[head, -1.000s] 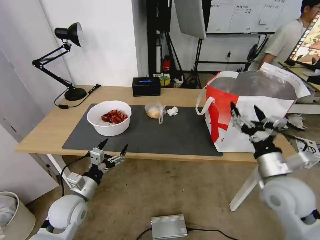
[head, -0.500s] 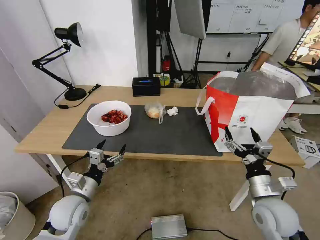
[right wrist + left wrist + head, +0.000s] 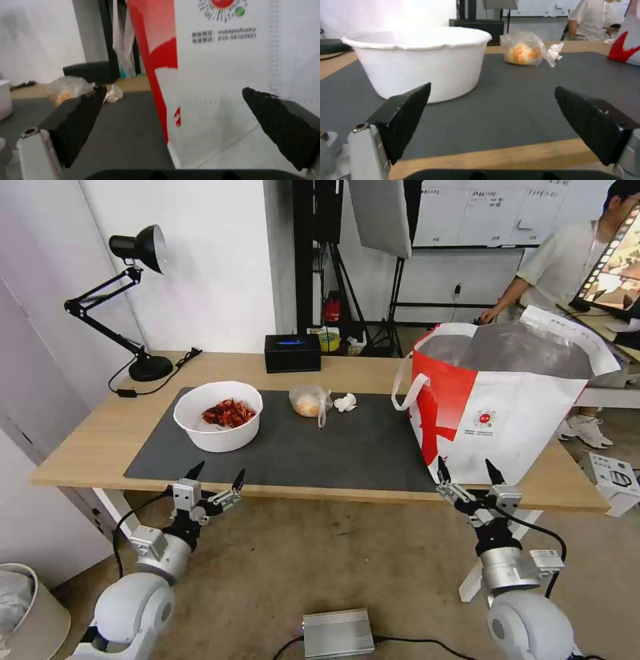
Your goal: Pick up the trash from the table and place it into the takeout bag.
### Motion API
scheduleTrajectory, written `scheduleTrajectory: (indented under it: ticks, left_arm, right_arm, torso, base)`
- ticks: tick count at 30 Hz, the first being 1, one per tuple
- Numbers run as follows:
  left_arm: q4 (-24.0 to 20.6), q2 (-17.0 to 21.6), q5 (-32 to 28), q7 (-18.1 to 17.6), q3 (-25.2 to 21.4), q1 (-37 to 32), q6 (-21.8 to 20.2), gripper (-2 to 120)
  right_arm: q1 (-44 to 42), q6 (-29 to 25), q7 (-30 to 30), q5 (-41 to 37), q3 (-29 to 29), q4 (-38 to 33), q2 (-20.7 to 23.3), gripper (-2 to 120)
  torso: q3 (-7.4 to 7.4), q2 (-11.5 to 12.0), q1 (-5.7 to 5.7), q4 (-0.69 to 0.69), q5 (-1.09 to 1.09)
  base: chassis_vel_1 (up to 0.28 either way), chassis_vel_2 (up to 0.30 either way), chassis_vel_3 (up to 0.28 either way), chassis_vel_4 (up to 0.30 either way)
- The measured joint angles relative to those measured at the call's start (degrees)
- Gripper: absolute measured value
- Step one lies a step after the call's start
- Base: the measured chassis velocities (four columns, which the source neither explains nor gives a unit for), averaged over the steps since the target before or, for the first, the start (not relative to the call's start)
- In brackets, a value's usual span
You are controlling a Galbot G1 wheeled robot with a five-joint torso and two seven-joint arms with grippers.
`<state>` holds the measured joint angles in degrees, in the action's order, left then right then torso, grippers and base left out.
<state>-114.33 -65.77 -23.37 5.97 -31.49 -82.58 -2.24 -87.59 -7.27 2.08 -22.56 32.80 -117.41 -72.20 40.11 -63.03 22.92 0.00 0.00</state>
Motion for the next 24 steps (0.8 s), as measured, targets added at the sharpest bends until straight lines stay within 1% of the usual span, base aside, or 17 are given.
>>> scheduleTrajectory:
  ticks: [9, 19, 24]
  left_arm:
    - [-0.04, 0.32, -0.36, 1.11, -0.29, -0.43, 0.22, 100]
    - [0.08, 0.42, -0.47, 1.30, -0.33, -0.55, 0.51, 100]
    - [0.17, 0.24, -0.49, 1.29, -0.37, -0.68, 0.80, 100]
  right_arm:
    - [-0.91, 2.34, -0.17, 1.42, -0.53, -1.17, -0.18, 100]
    - [-0.58, 2.63, -0.36, 1.64, -1.01, -1.11, -0.29, 100]
    - [1.13, 2.96, -0.87, 1.02, -2.54, -0.29, 0.30, 100]
  torso:
    - [0.00, 0.00, 0.00, 0.00, 0.00]
    - [0.00, 0.00, 0.00, 0.00, 0.00]
    - [0.00, 0.00, 0.00, 0.00, 0.00]
  base:
    - [0.000, 0.000, 0.000, 0.000]
    - [0.000, 0.000, 0.000, 0.000]
    - [0.000, 0.000, 0.000, 0.000]
